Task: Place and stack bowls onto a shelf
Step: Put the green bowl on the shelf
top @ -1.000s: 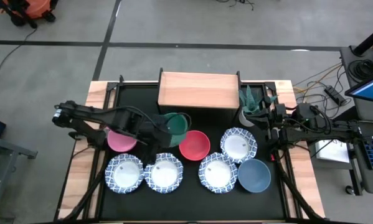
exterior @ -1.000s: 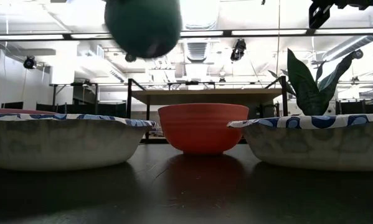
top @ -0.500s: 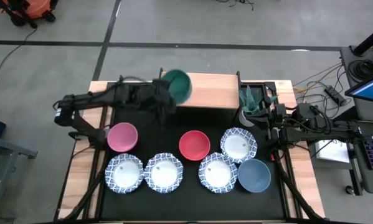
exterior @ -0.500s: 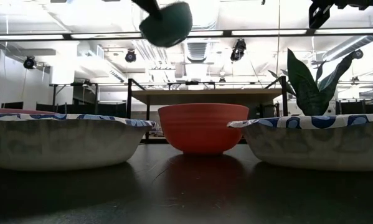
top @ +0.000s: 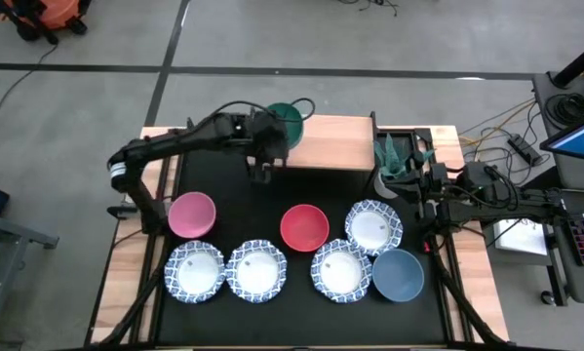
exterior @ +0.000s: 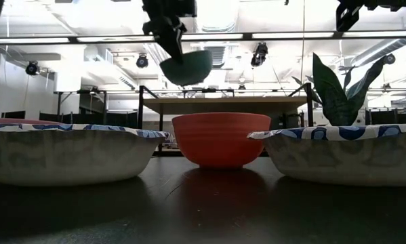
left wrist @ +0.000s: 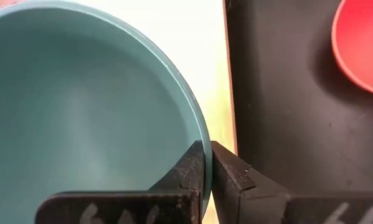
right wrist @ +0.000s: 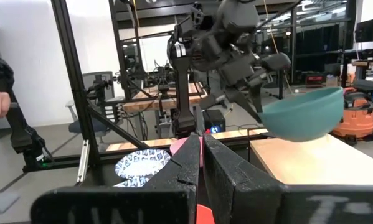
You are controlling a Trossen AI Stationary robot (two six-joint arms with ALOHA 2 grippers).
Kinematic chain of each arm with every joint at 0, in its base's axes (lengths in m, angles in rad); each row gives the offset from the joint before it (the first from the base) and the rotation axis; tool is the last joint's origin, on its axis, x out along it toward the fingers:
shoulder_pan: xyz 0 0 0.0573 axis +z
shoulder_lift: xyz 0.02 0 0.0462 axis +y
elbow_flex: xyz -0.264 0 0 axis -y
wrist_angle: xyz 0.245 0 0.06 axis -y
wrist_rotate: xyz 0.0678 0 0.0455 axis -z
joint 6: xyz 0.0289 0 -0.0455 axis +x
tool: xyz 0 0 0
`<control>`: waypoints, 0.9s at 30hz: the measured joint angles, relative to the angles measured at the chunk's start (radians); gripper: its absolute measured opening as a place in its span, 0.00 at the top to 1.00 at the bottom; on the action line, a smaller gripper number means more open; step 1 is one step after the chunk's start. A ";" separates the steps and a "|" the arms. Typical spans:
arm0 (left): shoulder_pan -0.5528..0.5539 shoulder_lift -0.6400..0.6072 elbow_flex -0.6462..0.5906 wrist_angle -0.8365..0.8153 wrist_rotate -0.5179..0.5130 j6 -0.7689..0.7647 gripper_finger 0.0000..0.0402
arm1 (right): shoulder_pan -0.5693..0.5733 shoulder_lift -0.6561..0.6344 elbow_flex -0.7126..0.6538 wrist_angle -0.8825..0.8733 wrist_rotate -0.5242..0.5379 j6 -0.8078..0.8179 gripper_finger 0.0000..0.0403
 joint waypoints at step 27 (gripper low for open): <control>0.056 0.079 0.030 -0.025 0.000 -0.018 0.96 | 0.000 0.000 0.000 -0.001 0.000 -0.001 0.98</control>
